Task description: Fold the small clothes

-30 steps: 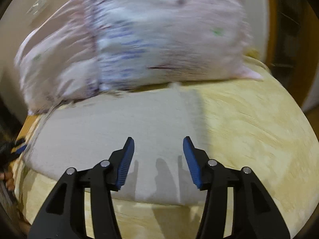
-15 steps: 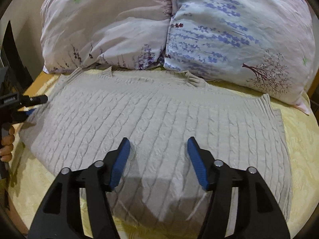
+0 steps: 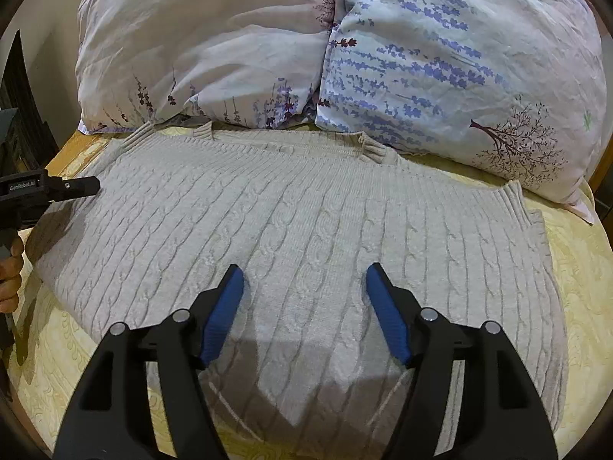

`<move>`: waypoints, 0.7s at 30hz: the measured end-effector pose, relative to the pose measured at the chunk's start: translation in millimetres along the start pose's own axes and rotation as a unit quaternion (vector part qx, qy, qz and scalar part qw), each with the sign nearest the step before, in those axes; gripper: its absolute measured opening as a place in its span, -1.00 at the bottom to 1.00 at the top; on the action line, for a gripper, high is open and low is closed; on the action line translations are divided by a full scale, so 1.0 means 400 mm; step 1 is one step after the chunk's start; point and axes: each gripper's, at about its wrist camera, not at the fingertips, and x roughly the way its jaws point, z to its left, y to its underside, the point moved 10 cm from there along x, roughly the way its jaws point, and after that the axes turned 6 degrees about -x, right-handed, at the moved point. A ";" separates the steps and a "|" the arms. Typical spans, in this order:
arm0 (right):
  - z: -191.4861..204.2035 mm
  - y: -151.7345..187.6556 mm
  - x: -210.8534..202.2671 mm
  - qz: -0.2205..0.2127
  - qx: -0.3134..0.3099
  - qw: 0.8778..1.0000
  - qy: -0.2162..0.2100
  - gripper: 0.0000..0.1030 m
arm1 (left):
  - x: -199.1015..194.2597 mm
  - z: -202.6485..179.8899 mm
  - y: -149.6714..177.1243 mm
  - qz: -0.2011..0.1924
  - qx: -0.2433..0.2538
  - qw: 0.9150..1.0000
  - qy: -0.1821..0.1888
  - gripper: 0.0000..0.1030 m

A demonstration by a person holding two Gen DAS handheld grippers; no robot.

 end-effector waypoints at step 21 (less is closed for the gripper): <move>-0.015 -0.004 -0.022 -0.008 0.035 0.998 -0.047 0.32 | -0.056 -0.210 -0.018 -0.015 -0.005 0.994 0.104 -0.59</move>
